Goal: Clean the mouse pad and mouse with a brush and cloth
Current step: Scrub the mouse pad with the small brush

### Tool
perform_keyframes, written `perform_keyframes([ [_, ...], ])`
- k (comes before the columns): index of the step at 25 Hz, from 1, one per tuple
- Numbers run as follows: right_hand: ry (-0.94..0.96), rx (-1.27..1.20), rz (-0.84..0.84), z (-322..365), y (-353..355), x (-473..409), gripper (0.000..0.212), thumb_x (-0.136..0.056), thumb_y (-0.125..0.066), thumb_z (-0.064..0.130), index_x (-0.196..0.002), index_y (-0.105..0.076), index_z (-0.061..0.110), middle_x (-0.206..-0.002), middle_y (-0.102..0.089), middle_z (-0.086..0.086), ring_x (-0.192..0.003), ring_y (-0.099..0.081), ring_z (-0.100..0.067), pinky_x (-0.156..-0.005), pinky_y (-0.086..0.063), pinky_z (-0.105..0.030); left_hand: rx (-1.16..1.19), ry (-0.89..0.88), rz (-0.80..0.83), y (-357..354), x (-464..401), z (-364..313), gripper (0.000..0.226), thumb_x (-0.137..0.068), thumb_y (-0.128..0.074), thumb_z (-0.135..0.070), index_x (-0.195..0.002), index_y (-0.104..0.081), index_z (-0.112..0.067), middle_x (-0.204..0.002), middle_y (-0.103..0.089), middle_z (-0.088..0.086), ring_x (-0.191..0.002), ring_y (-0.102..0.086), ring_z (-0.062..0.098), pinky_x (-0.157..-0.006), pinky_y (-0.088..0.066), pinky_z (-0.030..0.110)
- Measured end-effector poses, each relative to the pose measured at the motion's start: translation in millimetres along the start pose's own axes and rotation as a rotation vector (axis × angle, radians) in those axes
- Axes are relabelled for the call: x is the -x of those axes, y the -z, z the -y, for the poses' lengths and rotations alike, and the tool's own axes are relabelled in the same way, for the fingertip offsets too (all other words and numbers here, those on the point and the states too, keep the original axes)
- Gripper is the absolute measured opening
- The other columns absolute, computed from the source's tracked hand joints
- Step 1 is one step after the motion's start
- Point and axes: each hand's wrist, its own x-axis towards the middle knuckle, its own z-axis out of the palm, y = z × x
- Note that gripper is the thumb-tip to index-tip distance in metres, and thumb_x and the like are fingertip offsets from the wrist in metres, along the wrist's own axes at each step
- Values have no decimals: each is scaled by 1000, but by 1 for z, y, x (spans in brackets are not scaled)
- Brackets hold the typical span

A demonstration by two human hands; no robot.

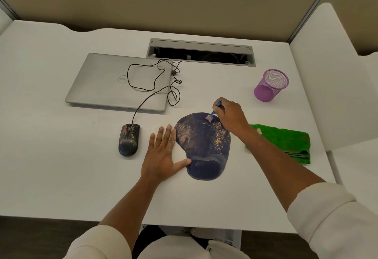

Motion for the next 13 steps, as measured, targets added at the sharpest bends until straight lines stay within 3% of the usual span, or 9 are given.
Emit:
perform_keyframes([
  [4, 28, 28, -16, 4, 1, 3, 14, -96, -53, 21, -93, -64, 15, -77, -67, -8, -67, -60, -24, -63, -52, -41, -3, -7, 1, -1, -1, 0, 111, -82, -18, -95, -164, 3, -22, -171, 13, 1, -156, 18, 24, -127, 5, 50],
  [8, 57, -46, 10, 21, -2, -5, 14, -96, -57, 24, -98, -69, 17, -89, -71, -3, -76, -63, -18, -70, -51, -32, -9, 6, 10, -2, -1, 0, 110, -82, -17, -95, -163, 3, -24, -170, 15, 0, -156, 19, 23, -127, 5, 50],
  [13, 70, 16, 56, 14, -4, 3, 14, -98, -53, 22, -96, -66, 15, -81, -67, -4, -69, -57, -16, -61, -45, -32, -17, 4, 8, -3, -2, 1, 109, -83, -21, -94, -163, 4, -24, -171, 15, 0, -156, 19, 24, -127, 6, 50],
])
